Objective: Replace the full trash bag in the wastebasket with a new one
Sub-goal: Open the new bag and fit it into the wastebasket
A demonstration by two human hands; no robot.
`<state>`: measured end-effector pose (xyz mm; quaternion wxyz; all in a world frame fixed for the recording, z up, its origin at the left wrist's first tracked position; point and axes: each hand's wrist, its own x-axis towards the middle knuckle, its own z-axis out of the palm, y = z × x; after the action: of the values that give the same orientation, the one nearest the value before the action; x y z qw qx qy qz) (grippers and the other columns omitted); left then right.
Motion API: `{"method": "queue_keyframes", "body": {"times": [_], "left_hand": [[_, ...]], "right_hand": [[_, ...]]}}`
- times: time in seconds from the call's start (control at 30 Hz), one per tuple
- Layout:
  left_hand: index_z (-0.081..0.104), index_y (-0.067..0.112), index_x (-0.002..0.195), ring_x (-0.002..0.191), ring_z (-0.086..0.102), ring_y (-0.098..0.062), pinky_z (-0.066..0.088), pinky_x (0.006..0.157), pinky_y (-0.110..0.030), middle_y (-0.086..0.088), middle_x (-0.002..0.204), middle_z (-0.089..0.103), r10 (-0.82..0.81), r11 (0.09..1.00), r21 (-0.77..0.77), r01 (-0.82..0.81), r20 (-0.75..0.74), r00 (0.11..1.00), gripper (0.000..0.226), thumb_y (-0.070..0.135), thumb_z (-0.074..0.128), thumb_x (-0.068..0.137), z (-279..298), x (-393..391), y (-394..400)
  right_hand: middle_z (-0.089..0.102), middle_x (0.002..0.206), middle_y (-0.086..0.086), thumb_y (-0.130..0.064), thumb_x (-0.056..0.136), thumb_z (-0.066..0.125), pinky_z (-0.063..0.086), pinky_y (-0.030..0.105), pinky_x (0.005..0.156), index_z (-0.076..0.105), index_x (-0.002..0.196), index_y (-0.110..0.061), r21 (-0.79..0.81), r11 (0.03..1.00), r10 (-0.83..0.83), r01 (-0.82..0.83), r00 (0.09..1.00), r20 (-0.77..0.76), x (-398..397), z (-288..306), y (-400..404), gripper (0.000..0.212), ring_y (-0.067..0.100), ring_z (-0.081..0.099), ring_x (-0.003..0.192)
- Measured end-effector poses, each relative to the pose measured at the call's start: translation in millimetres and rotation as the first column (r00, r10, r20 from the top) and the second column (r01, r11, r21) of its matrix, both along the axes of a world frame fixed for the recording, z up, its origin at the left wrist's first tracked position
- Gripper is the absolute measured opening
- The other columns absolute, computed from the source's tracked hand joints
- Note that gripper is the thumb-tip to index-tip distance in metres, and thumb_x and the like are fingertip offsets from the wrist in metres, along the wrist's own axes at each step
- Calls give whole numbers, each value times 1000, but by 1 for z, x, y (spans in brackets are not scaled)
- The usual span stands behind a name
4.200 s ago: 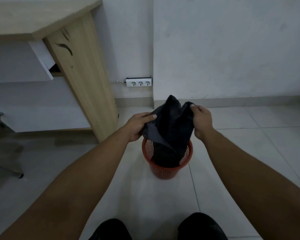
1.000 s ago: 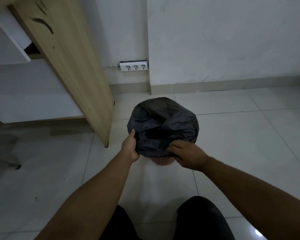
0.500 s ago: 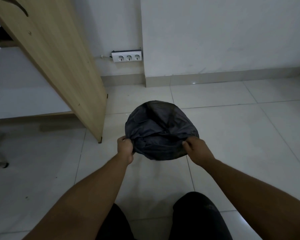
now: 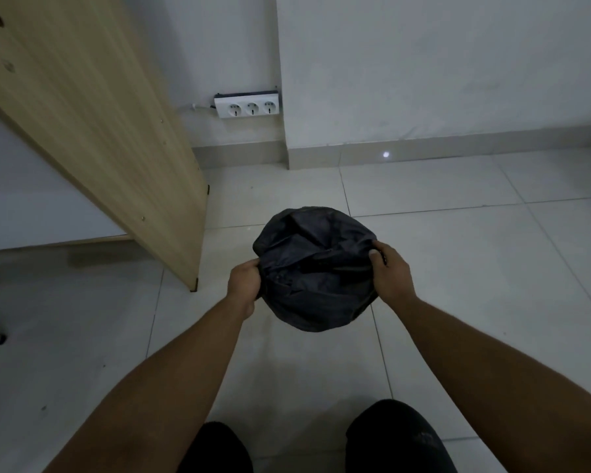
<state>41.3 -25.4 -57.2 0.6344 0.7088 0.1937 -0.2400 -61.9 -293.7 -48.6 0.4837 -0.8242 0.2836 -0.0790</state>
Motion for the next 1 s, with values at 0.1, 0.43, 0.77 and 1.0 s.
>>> {"method": "queue_keyframes", "body": {"times": [0.1,0.43,0.77,1.0], "left_hand": [[65,9,89,84,58,-26,49,70,-33,-10,93,63,32,999,42,-27,-132,991,26,22,43,97,6,15,-2],[52,29,139,118,54,-17,43,101,-33,-3,131,58,-486,827,536,171,526,698,46,44,61,97,4,65,-35],[67,8,93,97,64,-31,56,92,-40,-14,105,68,-24,951,307,37,-44,999,32,36,54,102,-20,112,-39],[60,14,107,92,56,-16,45,81,-26,-3,112,56,-222,881,474,-8,426,877,12,17,57,96,-13,112,-40]], "right_hand": [[64,124,9,-35,106,44,45,32,91,54,136,-12,7,1000,11,-11,998,-63,14,-2,-5,38,22,58,109],[71,116,7,-27,105,48,43,27,90,67,122,-14,-79,996,45,-50,996,-74,58,-9,-18,29,23,63,105],[65,95,-1,-28,102,56,48,27,72,65,114,-15,-52,997,-62,62,998,5,61,-14,-4,20,18,63,85],[69,99,2,-31,104,51,42,27,79,71,108,-13,-66,993,92,-99,989,-112,85,-5,-16,27,18,61,91]]}}
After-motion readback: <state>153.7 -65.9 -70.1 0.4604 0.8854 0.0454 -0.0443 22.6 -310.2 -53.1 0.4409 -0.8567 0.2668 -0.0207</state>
